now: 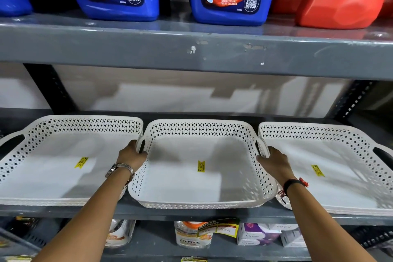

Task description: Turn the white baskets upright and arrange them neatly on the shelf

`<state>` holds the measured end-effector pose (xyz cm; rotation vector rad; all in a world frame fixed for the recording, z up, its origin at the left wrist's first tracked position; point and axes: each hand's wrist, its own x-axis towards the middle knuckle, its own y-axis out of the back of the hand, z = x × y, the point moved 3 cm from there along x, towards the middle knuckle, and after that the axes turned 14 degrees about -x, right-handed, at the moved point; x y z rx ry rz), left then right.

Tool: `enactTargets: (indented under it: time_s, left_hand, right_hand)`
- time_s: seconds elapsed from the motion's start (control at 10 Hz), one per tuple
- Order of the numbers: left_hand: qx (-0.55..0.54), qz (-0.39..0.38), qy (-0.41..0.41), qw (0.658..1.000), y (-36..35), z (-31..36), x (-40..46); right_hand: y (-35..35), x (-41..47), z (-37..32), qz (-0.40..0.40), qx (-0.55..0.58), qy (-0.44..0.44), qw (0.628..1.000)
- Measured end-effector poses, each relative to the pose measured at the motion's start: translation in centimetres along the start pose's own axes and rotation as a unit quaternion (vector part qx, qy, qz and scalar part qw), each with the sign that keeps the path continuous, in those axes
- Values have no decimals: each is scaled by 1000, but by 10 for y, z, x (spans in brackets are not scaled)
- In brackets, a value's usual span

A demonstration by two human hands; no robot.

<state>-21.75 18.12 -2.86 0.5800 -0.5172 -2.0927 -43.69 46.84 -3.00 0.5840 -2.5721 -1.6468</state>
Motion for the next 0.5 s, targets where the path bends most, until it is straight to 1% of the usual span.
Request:
enactTargets:
  time_s: [0.1, 0.2, 0.3, 0.4, 0.5]
  left_hand:
    - [10, 21, -8, 1000, 1, 1, 0]
    - [28, 24, -13, 999, 1, 1, 0]
    - [68, 29, -18, 997, 2, 2, 2]
    - [110, 45, -36, 992, 4, 6, -1]
    - [197, 124, -173, 957, 8, 17, -2]
  right_hand:
    - [0, 0, 0, -6, -4, -3, 1000]
    - [1, 0, 0, -10, -14, -7, 1000]
    - [3, 3, 1, -5, -59, -19, 998]
    - [5, 2, -2, 31, -138, -18, 990]
    - [14, -2, -17, 127, -221, 29, 967]
